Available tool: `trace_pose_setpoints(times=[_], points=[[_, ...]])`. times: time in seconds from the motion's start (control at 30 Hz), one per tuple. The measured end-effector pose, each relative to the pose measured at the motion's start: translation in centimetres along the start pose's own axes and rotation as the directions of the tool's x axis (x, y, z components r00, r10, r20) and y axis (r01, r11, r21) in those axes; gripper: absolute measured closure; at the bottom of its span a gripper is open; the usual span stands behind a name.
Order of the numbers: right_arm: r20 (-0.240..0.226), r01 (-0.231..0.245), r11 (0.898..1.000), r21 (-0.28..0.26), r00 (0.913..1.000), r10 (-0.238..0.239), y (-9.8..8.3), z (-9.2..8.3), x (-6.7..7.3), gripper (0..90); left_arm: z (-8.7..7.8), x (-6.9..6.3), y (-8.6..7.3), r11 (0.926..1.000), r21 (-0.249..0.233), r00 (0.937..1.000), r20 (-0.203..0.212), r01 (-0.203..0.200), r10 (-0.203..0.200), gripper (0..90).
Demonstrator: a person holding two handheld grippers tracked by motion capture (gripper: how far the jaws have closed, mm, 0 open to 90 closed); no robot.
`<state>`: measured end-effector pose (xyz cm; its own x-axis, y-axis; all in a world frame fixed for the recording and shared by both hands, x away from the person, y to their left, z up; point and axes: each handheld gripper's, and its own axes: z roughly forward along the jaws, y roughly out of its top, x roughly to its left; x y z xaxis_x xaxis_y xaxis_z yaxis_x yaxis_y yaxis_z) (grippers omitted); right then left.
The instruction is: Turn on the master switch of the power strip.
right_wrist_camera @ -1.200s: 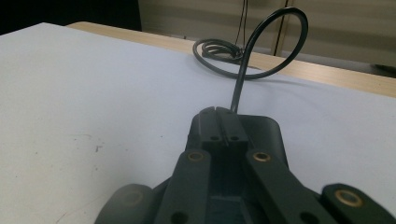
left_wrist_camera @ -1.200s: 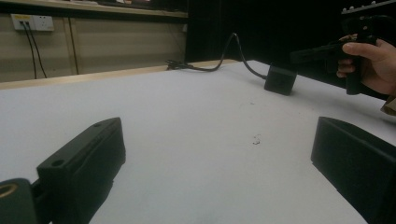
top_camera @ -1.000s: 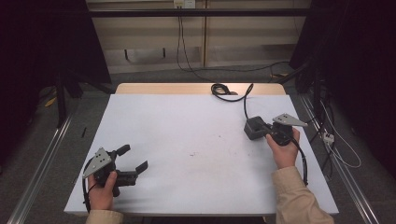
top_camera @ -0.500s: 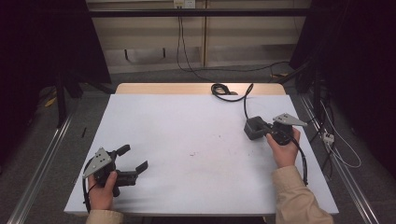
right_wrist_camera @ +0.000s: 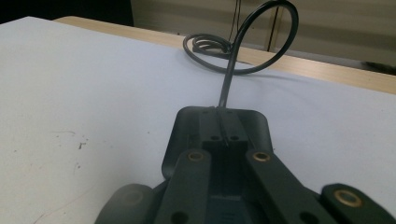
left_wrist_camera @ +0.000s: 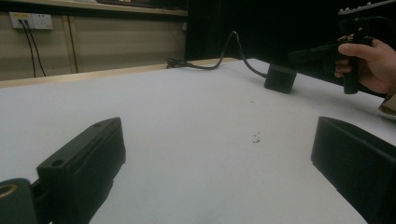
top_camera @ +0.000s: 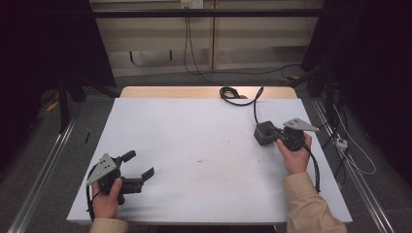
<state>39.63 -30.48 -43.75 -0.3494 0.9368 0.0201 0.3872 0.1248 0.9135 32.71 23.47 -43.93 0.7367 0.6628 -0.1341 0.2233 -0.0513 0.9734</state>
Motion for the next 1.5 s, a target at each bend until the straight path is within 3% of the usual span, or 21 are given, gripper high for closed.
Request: trace_pose_setpoints(times=[0.77, 1.5], points=[[-0.013, 0.023, 1.000, -0.002, 0.9996, -0.023, -0.15, 0.21, 0.02, 90.0, -0.05, -0.08, -0.01, 1.0000, 0.001, 1.0000, -0.001, -0.001, 0.001, 2.7], [0.004, 0.035, 0.999, -0.005, 0.9994, -0.035, -0.02, 0.23, 0.04, 90.0, -0.07, 0.09, 0.04, 1.0000, -0.001, 1.0000, -0.003, 0.000, 0.000, 2.7]])
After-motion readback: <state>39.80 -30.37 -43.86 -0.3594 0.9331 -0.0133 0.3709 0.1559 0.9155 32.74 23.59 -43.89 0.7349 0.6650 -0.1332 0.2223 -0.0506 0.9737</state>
